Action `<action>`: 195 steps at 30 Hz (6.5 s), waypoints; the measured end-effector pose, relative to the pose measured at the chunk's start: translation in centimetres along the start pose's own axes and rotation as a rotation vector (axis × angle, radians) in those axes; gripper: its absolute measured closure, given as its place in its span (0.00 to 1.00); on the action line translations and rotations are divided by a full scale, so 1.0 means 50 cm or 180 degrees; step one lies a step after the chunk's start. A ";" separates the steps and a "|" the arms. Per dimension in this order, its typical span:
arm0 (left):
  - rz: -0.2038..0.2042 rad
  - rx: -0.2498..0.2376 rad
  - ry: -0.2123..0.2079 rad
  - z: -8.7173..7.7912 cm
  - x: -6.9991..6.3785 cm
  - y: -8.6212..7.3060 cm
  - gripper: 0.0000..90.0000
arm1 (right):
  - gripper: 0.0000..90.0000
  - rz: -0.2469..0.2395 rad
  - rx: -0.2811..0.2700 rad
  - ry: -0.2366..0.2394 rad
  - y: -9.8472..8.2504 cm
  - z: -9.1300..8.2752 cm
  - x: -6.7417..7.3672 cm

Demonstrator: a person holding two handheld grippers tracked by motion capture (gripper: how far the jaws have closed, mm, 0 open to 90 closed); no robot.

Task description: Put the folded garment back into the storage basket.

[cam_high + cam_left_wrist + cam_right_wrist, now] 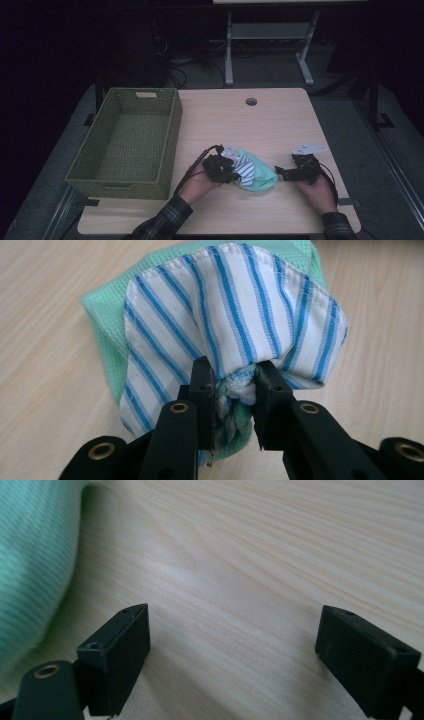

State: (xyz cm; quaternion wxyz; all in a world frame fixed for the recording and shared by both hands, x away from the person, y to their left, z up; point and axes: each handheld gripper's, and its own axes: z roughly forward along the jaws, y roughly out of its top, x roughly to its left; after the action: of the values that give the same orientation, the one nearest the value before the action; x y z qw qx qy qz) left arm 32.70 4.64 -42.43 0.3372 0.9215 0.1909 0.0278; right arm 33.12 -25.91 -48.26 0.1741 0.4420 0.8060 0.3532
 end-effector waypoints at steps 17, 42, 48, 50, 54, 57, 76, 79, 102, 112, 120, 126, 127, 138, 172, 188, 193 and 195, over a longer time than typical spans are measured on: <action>-0.0196 -0.0267 -0.0126 -0.079 0.017 0.029 0.81 | 0.15 0.0004 0.0001 0.0000 0.000 0.000 0.000; -0.0035 -0.0240 0.0064 -0.215 0.039 0.081 0.81 | 0.15 0.0003 0.0005 0.0002 0.000 0.000 0.000; -0.0060 -0.0264 0.0198 -0.256 0.053 0.076 0.81 | 0.15 0.0002 0.0003 0.0004 0.000 0.000 0.000; -0.0082 -0.0277 0.0238 -0.269 0.058 0.072 0.81 | 0.15 0.0003 0.0001 0.0004 0.000 0.000 0.000; -0.0120 -0.0295 0.0321 -0.297 0.068 0.063 0.81 | 0.15 0.0001 0.0002 0.0004 0.000 0.000 0.000; -0.0168 -0.0316 0.0395 -0.317 0.079 0.052 0.81 | 0.15 0.0003 -0.0002 0.0004 0.000 0.000 0.000; -0.0591 -0.0469 0.0827 -0.428 0.143 -0.047 0.81 | 0.16 0.0006 0.0001 0.0002 0.000 0.000 0.000; -0.0666 -0.0499 0.0903 -0.446 0.151 -0.065 0.81 | 0.16 0.0008 0.0001 0.0002 0.000 0.000 0.000; -0.1272 -0.0383 0.1538 -0.481 0.227 -0.232 0.81 | 0.16 0.0016 -0.0002 -0.0002 0.000 0.000 0.000; -0.1491 -0.0202 0.1669 -0.458 0.268 -0.287 0.81 | 0.16 0.0016 -0.0003 -0.0004 0.000 0.000 0.000; -0.1578 -0.0066 0.1605 -0.418 0.288 -0.314 0.80 | 0.16 0.0015 -0.0002 -0.0003 0.000 0.000 0.000; -0.1610 0.0004 0.1546 -0.395 0.294 -0.325 0.79 | 0.16 0.0016 -0.0003 -0.0005 0.000 0.000 0.000; -0.1616 0.0023 0.1540 -0.392 0.294 -0.326 0.79 | 0.16 0.0017 -0.0002 -0.0005 0.000 0.000 0.000; -0.1613 0.0039 0.1448 -0.382 0.298 -0.333 0.71 | 0.16 0.0032 0.0001 -0.0014 0.000 0.000 0.000; -0.1276 -0.0722 0.1002 -0.385 0.195 -0.187 0.17 | 0.16 0.0019 -0.0002 -0.0011 0.000 0.000 0.000; -0.0926 -0.0841 0.0662 -0.304 0.113 -0.074 0.17 | 0.15 0.0016 -0.0001 -0.0014 0.000 0.000 0.000; -0.0853 -0.0869 0.0592 -0.266 0.097 -0.052 0.17 | 0.15 0.0015 -0.0001 -0.0015 0.000 0.000 0.000; -0.0837 -0.0856 0.0584 -0.250 0.089 -0.045 0.17 | 0.15 0.0015 -0.0001 -0.0015 0.000 0.000 0.000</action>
State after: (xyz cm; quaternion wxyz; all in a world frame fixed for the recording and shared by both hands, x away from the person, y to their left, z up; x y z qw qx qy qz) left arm 33.84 15.48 -34.56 0.4391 0.8289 0.3340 0.0925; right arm 33.10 -25.90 -48.26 0.1753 0.4447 0.8045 0.3527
